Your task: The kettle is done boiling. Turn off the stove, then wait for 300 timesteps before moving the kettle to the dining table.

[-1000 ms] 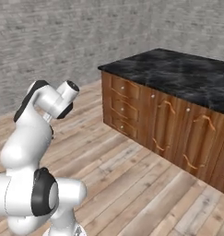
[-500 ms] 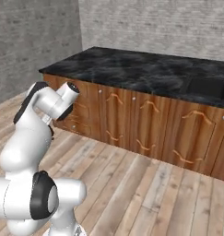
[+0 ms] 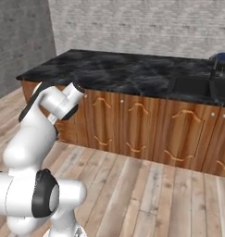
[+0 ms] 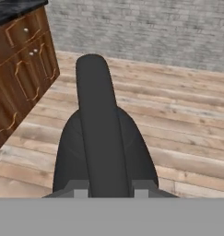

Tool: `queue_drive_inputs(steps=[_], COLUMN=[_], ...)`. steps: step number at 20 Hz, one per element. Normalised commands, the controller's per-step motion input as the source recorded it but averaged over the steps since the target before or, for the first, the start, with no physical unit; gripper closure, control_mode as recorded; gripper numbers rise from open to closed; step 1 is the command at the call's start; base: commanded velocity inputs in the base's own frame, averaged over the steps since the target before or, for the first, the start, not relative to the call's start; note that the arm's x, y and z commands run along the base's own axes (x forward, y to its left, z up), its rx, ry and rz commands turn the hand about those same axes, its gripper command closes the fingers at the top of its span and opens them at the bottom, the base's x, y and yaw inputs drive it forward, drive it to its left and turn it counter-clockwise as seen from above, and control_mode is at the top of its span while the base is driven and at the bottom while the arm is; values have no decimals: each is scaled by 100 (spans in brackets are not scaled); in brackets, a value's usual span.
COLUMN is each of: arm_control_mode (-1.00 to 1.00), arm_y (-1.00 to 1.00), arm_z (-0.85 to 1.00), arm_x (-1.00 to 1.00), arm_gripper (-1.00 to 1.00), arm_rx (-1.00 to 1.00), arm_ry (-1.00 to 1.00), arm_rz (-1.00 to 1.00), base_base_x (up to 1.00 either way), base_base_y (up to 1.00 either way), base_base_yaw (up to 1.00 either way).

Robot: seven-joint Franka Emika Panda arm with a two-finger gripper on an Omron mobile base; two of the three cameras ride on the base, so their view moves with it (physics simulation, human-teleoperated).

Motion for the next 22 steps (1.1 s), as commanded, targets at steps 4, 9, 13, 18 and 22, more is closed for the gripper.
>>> queue_drive_inputs(steps=[4,9,13,18,22], arm_control_mode=[100,100,100,100,100], arm_y=[0,0,0,0,0], arm_z=[0,0,0,0,0], arm_x=[0,0,0,0,0], arm_gripper=[100,100,100,100,100], arm_rx=[0,0,0,0,0], arm_ry=[0,0,0,0,0], arm_rz=[0,0,0,0,0], base_base_x=[52,63,59,52,48], base_base_y=[51,-25,-82,-91,-93], base_base_yaw=[-24,-29,-23,-21,-18])
